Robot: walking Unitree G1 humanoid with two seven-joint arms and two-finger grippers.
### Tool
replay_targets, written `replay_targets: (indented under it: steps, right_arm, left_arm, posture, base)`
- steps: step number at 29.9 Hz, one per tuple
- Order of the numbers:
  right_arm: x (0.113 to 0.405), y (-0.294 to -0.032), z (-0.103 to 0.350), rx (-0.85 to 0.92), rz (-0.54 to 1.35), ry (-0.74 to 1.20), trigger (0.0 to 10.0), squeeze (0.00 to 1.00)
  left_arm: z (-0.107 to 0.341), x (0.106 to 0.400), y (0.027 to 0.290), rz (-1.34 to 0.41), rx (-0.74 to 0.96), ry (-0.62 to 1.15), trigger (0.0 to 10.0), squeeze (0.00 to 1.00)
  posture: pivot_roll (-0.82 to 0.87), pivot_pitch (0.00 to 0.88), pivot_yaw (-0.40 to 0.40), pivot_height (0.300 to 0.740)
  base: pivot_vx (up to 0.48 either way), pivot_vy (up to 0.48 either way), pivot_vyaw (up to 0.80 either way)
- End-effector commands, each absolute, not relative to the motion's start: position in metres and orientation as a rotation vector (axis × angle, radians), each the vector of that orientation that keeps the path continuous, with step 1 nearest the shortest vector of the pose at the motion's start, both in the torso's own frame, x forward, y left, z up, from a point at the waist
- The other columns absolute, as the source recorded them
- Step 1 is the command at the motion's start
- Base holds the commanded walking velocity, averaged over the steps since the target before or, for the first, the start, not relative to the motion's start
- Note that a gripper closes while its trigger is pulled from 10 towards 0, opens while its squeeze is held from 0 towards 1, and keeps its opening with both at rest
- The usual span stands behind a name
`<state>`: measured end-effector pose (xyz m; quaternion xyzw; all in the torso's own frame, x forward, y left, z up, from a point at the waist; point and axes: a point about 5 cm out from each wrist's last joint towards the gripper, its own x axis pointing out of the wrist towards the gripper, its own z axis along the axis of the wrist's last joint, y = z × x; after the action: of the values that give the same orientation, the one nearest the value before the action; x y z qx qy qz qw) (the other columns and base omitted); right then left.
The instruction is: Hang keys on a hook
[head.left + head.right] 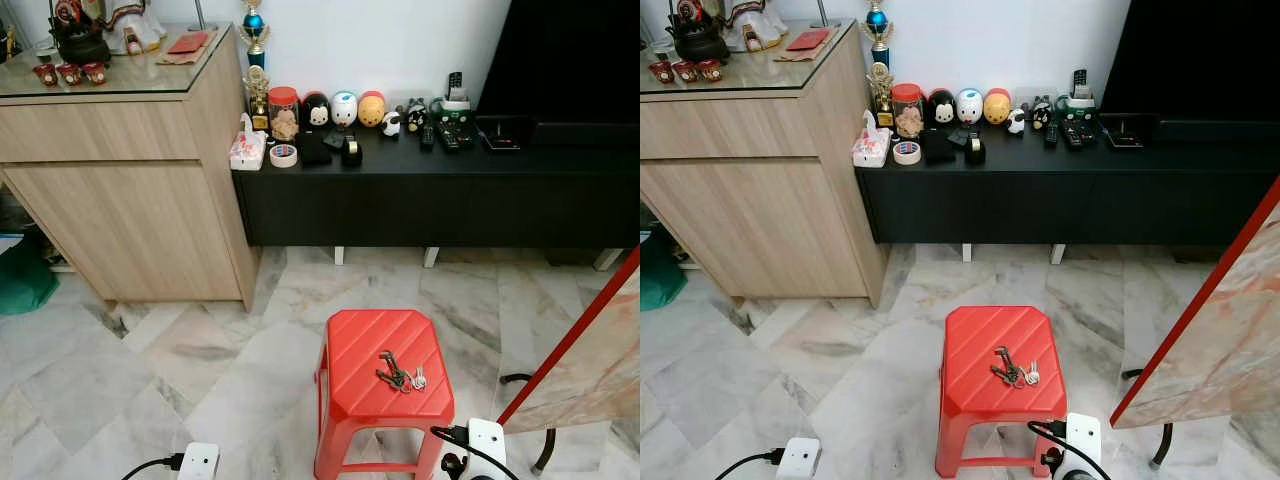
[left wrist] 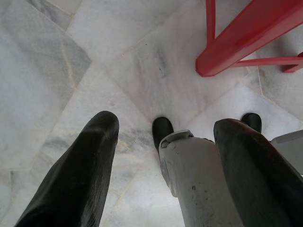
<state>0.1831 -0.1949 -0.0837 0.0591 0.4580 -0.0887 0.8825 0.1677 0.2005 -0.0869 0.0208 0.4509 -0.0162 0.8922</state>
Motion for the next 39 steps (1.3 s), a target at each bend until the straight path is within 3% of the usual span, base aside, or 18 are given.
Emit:
replay_targets:
  steps: [1,39]
  right_arm:
    - [0.1819,-0.1945,-0.0842,0.130,-0.190,0.951,10.0,0.00]
    - [0.1828,-0.1942,-0.0839,0.109,-0.176,0.955,10.0,0.00]
  left_arm:
    - [-0.0886,0.1638,0.2009,-0.033,0.039,0.947,10.0,0.00]
    - [-0.0883,0.1643,0.2014,-0.027,0.032,0.943,10.0,0.00]
  posture:
    - [0.03,0.000,-0.008,0.740]
    - [0.03,0.001,-0.010,0.740]
  base:
    - [0.000,0.000,0.00]
    - [0.013,0.000,0.00]
